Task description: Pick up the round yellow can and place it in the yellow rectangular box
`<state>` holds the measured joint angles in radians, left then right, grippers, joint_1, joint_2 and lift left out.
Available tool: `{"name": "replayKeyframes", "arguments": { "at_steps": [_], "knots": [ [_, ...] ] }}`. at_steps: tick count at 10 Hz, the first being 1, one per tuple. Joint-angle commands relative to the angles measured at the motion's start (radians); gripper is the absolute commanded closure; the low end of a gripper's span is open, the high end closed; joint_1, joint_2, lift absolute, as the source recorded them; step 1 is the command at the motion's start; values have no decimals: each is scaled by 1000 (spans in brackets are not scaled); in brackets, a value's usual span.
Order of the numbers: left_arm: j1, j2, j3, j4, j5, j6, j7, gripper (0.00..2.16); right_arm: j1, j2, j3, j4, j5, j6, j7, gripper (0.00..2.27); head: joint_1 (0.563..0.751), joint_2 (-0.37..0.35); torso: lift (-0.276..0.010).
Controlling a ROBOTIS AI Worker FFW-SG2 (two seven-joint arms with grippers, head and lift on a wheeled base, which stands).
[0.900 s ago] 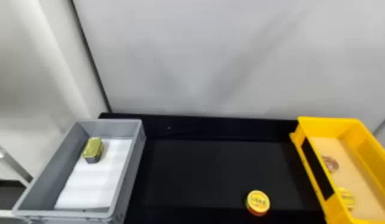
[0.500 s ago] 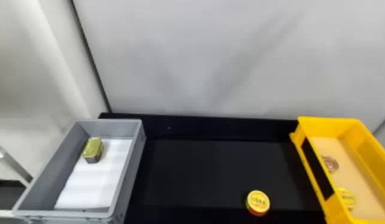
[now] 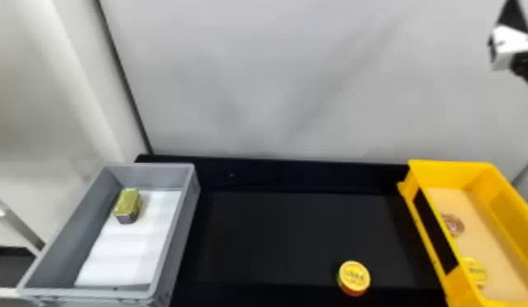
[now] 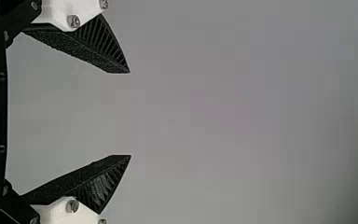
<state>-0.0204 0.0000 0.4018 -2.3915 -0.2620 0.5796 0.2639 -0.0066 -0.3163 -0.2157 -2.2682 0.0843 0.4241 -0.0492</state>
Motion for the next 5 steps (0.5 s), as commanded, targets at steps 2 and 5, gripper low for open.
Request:
{"name": "replayKeyframes", "arguments": {
  "at_steps": [2, 5],
  "knots": [
    [0, -3, 8, 0, 1, 5, 0, 28, 43, 3, 91, 32, -18, 15, 52, 163, 694, 14, -61],
    [-1, -3, 11, 0, 4, 19, 0, 28, 114, 8, 183, 72, -35, 42, 80, 163, 694, 14, -61]
  ]
}}
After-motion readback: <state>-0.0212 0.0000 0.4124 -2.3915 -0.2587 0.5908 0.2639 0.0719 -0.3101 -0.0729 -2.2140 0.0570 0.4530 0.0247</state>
